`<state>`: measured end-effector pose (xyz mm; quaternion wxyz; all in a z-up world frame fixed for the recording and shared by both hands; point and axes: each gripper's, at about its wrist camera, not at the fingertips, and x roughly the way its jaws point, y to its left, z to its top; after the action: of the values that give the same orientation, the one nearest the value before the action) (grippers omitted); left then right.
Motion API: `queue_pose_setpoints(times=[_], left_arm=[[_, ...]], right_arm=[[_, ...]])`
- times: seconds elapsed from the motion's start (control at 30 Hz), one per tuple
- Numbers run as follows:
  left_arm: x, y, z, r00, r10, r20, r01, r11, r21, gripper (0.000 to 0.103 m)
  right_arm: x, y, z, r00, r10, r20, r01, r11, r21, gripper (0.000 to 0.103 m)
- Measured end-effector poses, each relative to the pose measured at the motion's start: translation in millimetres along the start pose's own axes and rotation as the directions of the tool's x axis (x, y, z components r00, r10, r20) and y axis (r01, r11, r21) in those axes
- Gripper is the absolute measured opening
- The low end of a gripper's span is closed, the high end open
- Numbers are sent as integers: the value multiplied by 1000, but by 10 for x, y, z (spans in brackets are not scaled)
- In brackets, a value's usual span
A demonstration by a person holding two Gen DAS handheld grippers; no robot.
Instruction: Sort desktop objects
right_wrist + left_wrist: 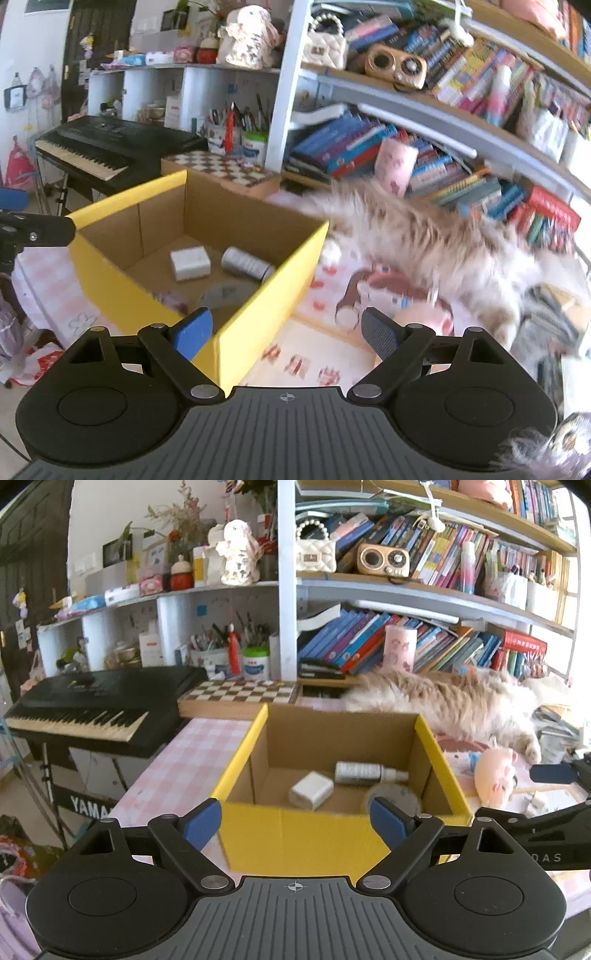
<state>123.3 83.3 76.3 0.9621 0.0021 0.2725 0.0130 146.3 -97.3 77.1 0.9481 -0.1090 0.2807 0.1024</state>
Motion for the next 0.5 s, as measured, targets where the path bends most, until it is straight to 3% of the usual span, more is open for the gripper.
queue_pose_setpoints(times=[0.5], left_arm=[[-347, 115, -351, 999, -14, -35, 13, 1000, -11, 90]], right_arm=[[-400, 361, -426, 999, -4, -54, 8, 998, 67, 87]])
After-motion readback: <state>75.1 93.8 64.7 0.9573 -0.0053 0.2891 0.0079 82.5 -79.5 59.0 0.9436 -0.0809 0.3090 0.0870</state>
